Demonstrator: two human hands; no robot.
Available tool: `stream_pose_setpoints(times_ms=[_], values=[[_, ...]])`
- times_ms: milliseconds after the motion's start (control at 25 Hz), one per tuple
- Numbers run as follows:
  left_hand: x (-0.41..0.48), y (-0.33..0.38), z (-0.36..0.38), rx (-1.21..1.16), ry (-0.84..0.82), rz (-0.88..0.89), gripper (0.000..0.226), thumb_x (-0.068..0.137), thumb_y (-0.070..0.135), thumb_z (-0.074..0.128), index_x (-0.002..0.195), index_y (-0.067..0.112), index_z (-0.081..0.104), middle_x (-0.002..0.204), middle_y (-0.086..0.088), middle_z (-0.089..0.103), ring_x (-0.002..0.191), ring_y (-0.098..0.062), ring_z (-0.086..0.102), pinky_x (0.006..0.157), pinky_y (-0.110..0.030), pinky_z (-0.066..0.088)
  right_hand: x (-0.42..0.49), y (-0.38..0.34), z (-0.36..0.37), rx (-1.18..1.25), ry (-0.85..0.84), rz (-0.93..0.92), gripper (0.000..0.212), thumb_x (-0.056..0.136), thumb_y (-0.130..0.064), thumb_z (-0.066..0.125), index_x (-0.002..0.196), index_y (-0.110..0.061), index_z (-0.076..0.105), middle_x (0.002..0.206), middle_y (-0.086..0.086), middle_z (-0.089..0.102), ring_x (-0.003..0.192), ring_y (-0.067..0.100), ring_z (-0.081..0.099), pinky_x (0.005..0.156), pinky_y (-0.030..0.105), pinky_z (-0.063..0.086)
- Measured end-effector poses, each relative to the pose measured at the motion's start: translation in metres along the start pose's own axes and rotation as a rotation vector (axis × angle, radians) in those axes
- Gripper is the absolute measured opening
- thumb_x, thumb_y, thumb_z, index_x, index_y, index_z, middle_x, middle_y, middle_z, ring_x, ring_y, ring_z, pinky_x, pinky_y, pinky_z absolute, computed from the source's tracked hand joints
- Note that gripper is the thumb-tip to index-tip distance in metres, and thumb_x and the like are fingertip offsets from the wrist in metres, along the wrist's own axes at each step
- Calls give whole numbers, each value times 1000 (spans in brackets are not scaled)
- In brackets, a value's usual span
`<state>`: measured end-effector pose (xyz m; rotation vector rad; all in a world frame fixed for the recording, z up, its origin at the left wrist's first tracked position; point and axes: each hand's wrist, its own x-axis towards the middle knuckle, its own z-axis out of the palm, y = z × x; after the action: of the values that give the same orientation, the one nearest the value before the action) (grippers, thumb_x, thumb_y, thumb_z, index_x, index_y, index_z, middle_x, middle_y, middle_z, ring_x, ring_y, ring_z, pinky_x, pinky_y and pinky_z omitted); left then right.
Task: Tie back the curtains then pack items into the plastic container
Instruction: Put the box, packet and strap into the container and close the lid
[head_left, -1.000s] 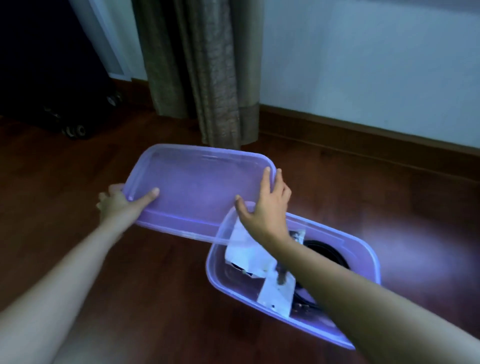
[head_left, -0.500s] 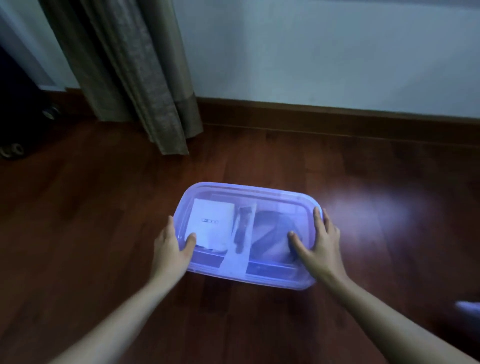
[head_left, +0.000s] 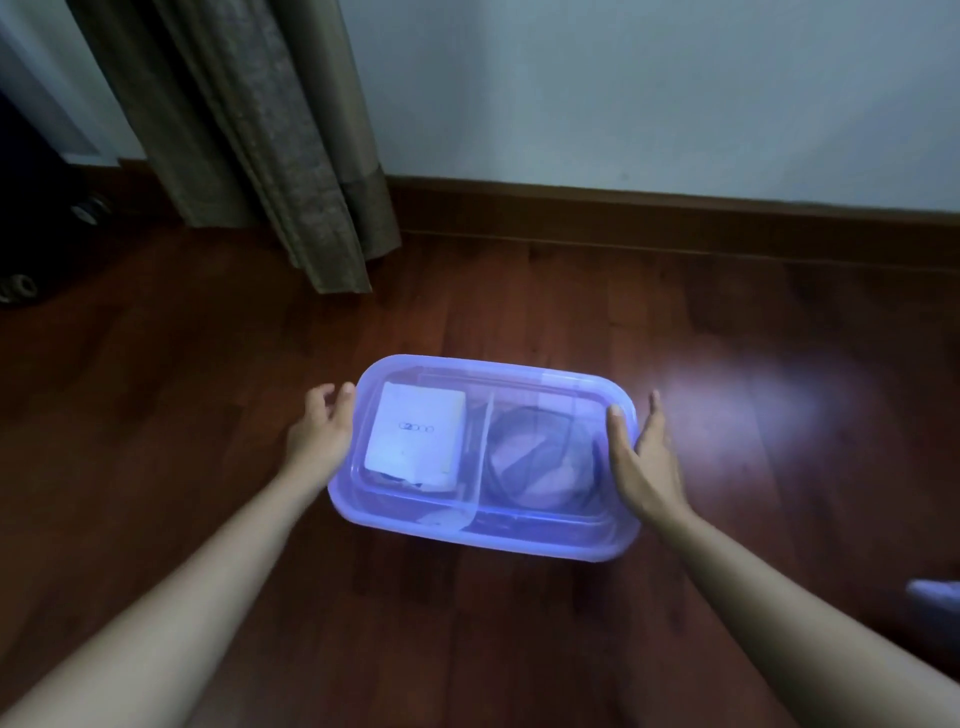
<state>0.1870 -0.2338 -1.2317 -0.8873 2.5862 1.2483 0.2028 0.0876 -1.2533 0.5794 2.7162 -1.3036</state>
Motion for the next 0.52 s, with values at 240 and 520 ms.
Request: stream_pose_setpoints(times_ms=[240, 520], values=[[45, 13, 15, -67, -243, -28, 68, 88, 67, 33, 105, 10, 65, 112, -13, 66, 101, -32, 63, 90, -40, 48, 22, 5, 3, 138, -71, 228, 75, 90, -61, 35, 150, -22, 12, 146, 15, 40, 133, 35, 39, 109, 43, 29], [46, 14, 21, 126, -63, -6, 64, 90, 65, 35, 59, 13, 55, 75, -14, 61, 83, -37, 59, 70, -36, 43, 31, 2, 3, 54, -11, 254, 54, 83, -67, 42, 56, -20, 46, 69, 6, 53, 80, 24, 51, 79, 40, 45]])
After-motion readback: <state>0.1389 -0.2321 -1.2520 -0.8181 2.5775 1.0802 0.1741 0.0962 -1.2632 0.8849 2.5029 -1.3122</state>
